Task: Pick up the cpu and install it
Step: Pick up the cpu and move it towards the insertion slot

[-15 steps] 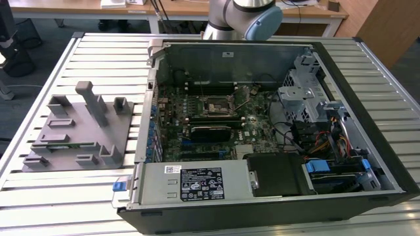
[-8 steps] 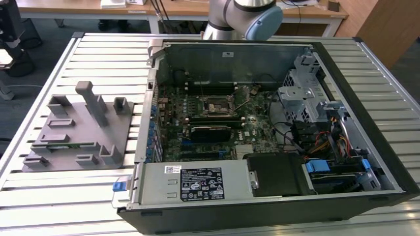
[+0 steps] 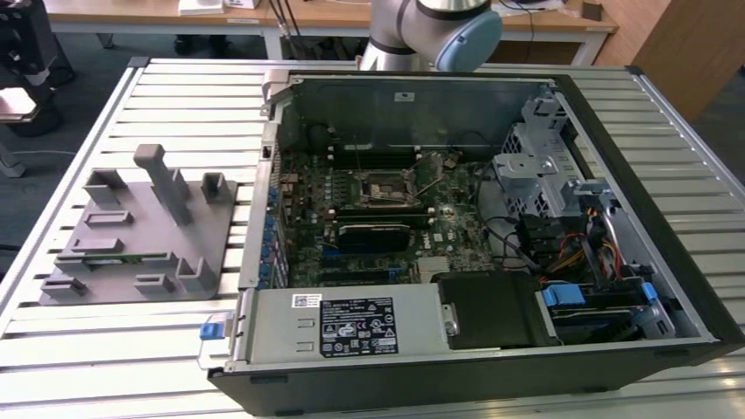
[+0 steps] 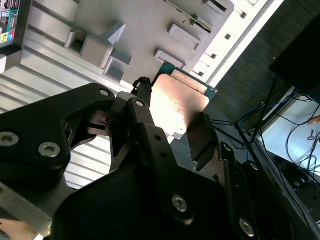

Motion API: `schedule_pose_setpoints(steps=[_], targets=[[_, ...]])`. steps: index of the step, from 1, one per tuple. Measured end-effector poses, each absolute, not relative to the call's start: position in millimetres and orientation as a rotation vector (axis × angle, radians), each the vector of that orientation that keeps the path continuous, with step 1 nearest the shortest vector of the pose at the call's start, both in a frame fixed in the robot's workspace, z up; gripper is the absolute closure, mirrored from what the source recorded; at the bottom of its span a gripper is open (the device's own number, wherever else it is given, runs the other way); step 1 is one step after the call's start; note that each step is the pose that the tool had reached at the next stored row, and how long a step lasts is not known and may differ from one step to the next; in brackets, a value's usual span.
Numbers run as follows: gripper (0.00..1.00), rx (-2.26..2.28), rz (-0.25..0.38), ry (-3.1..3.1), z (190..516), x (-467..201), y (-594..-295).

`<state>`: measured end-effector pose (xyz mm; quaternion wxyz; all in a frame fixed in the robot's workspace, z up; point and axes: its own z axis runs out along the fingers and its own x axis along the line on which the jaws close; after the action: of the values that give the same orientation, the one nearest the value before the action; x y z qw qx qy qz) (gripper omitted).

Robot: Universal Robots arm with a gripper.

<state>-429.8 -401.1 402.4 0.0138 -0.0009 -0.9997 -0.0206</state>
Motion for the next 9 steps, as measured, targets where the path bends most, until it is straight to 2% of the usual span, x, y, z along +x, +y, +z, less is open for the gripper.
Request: schedule_pose_setpoints(steps=[9], targets=[[0.47, -0.003, -0.064, -3.113, 402.5, -419.9, -401.1]])
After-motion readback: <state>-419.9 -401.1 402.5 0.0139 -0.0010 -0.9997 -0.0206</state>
